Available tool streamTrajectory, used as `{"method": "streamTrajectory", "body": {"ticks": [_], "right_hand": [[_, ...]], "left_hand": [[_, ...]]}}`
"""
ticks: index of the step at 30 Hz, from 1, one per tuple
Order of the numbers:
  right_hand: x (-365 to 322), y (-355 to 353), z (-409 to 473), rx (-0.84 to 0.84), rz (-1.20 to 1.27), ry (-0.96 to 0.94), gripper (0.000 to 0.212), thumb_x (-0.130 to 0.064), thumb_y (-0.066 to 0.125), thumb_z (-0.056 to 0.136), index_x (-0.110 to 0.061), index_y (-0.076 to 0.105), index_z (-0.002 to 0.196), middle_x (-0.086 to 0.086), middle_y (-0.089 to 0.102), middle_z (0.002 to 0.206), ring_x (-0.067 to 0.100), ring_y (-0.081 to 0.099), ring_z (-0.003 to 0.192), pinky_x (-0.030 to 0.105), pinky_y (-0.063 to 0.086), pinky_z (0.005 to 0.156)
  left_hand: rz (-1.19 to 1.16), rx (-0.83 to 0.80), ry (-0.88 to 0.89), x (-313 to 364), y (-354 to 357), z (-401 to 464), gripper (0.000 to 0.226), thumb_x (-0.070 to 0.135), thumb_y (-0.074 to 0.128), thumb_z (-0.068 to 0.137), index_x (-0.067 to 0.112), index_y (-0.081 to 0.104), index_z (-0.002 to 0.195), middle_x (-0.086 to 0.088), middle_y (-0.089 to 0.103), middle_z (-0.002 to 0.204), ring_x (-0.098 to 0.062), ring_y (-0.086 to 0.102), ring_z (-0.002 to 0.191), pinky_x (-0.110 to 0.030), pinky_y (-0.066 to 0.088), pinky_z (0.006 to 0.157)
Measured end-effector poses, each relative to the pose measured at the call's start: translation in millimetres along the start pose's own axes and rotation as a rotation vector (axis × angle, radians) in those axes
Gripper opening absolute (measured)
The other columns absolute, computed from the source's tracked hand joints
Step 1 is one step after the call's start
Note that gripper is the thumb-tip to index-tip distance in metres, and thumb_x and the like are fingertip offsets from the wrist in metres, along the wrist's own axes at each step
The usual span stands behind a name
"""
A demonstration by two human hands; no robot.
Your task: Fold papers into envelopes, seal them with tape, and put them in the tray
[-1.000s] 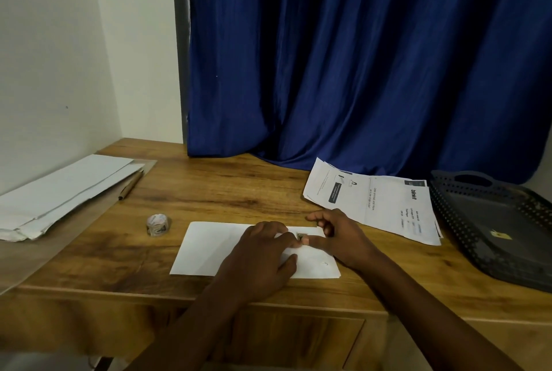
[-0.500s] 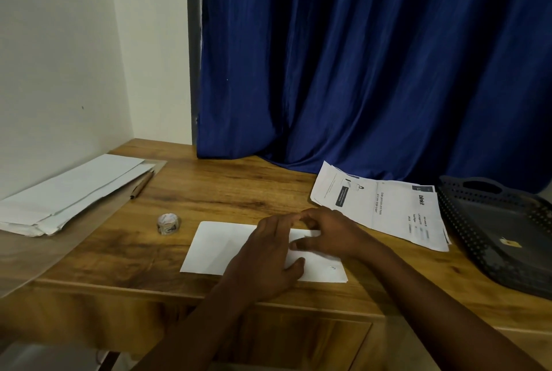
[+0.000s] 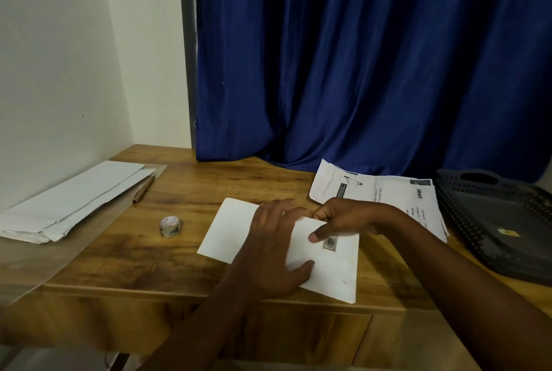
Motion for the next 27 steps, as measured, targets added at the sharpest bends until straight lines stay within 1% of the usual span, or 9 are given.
{"method": "streamTrajectory", "body": {"ticks": [3, 6, 8, 14, 17, 19, 21, 23, 27], "right_hand": [[10.6, -13.8, -30.4, 0.068, 0.1, 0.017, 0.027, -0.037, 0.075, 0.087, -0.018, 0.071, 0.107, -0.003, 0.077, 0.104, 0.018, 0.074, 0.096, 0.035, 0.059, 0.09], [29.9, -42.7, -76.3, 0.22, 0.247, 0.023, 0.025, -0.025, 0.076, 0.088, -0.015, 0.071, 0.11, 0.0, 0.078, 0.1, 0.019, 0.075, 0.09, 0.028, 0.059, 0.076], [47.2, -66.0, -113.5, 0.351, 0.321, 0.037, 0.022, -0.021, 0.074, 0.088, -0.017, 0.07, 0.109, 0.001, 0.079, 0.096, 0.018, 0.076, 0.083, 0.024, 0.057, 0.067], [136.4, -143.5, -226.6, 0.925, 0.33, 0.192, 0.015, -0.025, 0.072, 0.09, -0.016, 0.069, 0.101, 0.011, 0.076, 0.09, 0.026, 0.071, 0.076, 0.033, 0.053, 0.067], [181.2, -163.8, -270.3, 1.136, 0.34, 0.321, 0.019, -0.027, 0.069, 0.093, -0.01, 0.065, 0.102, 0.014, 0.072, 0.09, 0.027, 0.067, 0.076, 0.037, 0.053, 0.073], [206.0, -170.2, -290.8, 1.236, 0.351, 0.396, 0.021, -0.024, 0.068, 0.094, -0.006, 0.063, 0.105, 0.015, 0.07, 0.09, 0.021, 0.062, 0.069, 0.03, 0.047, 0.063], [227.2, -173.2, -303.0, 1.283, 0.334, 0.464, 0.025, -0.02, 0.068, 0.093, -0.001, 0.064, 0.109, 0.017, 0.069, 0.088, 0.017, 0.059, 0.065, 0.026, 0.041, 0.057], [246.1, -174.2, -307.5, 1.282, 0.311, 0.544, 0.03, -0.019, 0.069, 0.092, 0.001, 0.064, 0.114, 0.018, 0.069, 0.086, 0.02, 0.059, 0.065, 0.028, 0.043, 0.06], [287.0, -167.8, -295.1, 1.129, 0.326, 0.758, 0.037, -0.021, 0.07, 0.092, 0.004, 0.062, 0.117, 0.008, 0.065, 0.072, 0.017, 0.056, 0.065, 0.032, 0.042, 0.063]], "left_hand": [[0.003, 0.118, -0.043, 0.2, -10.5, -4.3, 0.085, 0.07, 0.065, 0.076, 0.031, 0.036, 0.146, 0.002, 0.032, 0.159, -0.019, 0.03, 0.145, -0.046, 0.03, 0.119], [-0.021, 0.198, -0.076, -0.7, -19.6, -6.6, 0.079, 0.062, 0.065, 0.079, 0.029, 0.034, 0.144, -0.002, 0.028, 0.161, -0.024, 0.031, 0.146, -0.047, 0.034, 0.116], [-0.062, 0.175, -0.077, -2.5, -19.0, -4.6, 0.079, 0.058, 0.064, 0.081, 0.029, 0.031, 0.147, -0.002, 0.023, 0.162, -0.022, 0.027, 0.148, -0.044, 0.034, 0.116], [-0.108, -0.141, -0.13, 5.7, 37.3, 13.1, 0.079, 0.055, 0.068, 0.086, 0.035, 0.03, 0.151, 0.003, 0.002, 0.168, -0.016, 0.013, 0.151, -0.029, 0.022, 0.115], [0.002, -0.337, -0.147, 25.4, 74.8, 25.3, 0.08, 0.066, 0.054, 0.089, 0.035, 0.022, 0.155, 0.004, 0.005, 0.168, -0.017, 0.011, 0.154, -0.045, 0.016, 0.124], [0.083, -0.438, -0.137, 35.8, 93.0, 31.9, 0.073, 0.068, 0.043, 0.094, 0.036, 0.02, 0.156, 0.006, 0.012, 0.168, -0.016, 0.009, 0.155, -0.055, 0.006, 0.125], [0.126, -0.477, -0.141, 37.7, 102.7, 36.0, 0.073, 0.074, 0.032, 0.092, 0.039, 0.021, 0.155, 0.009, 0.013, 0.168, -0.016, 0.006, 0.155, -0.057, 0.0, 0.123], [0.134, -0.469, -0.14, 34.6, 105.9, 36.4, 0.087, 0.085, 0.015, 0.08, 0.041, 0.023, 0.155, 0.01, 0.013, 0.168, -0.015, 0.006, 0.155, -0.057, 0.0, 0.123], [0.14, -0.456, -0.126, 30.3, 105.9, 32.6, 0.121, 0.099, -0.014, 0.055, 0.044, 0.022, 0.156, 0.012, 0.012, 0.168, -0.014, 0.005, 0.156, -0.054, -0.002, 0.124]]}}
Point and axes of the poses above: each hand's wrist, its own z-axis towards the middle knuckle, its own y-axis out of the palm, x = y × z, the point moved 8 cm from there along z, towards the middle knuckle
